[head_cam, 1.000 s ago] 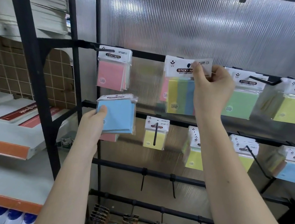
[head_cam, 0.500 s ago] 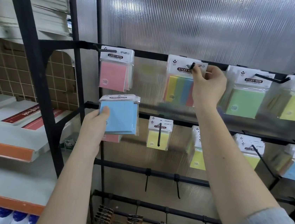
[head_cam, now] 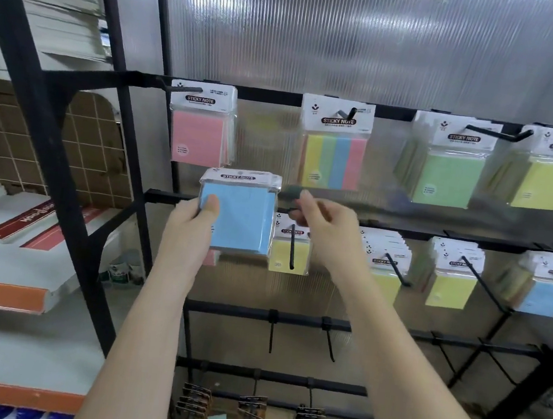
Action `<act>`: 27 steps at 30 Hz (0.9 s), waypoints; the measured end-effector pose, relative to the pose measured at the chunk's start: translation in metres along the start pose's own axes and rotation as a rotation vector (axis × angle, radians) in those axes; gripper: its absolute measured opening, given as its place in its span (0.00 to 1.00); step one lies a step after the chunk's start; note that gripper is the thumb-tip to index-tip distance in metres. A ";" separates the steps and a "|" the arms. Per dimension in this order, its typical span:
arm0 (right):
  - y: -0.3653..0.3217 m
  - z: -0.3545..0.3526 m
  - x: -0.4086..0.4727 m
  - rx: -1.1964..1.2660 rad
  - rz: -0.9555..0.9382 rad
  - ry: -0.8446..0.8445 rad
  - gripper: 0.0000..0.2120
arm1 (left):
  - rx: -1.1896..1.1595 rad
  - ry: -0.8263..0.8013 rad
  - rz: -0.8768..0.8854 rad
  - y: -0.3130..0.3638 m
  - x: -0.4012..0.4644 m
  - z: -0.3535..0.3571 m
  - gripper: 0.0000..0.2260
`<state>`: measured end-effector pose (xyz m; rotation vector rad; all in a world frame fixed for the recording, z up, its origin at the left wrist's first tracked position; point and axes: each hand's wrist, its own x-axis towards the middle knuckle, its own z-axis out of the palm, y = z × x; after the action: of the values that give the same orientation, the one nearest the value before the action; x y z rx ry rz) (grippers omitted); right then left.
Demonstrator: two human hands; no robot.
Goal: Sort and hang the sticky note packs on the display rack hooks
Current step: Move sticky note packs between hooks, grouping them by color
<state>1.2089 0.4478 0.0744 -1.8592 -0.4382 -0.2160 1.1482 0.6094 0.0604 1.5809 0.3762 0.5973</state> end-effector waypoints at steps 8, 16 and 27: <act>0.025 -0.027 -0.016 0.350 0.281 0.018 0.07 | 0.080 -0.262 0.092 0.001 -0.005 0.049 0.12; 0.049 -0.105 -0.050 0.332 0.308 0.424 0.06 | 0.184 -0.397 0.247 0.008 -0.013 0.117 0.12; 0.086 -0.199 -0.087 0.395 0.345 0.955 0.10 | 0.246 -0.581 0.269 0.002 -0.034 0.194 0.12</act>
<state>1.1781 0.2196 0.0331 -1.2277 0.4677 -0.6801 1.2334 0.4315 0.0535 1.9735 -0.2115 0.2728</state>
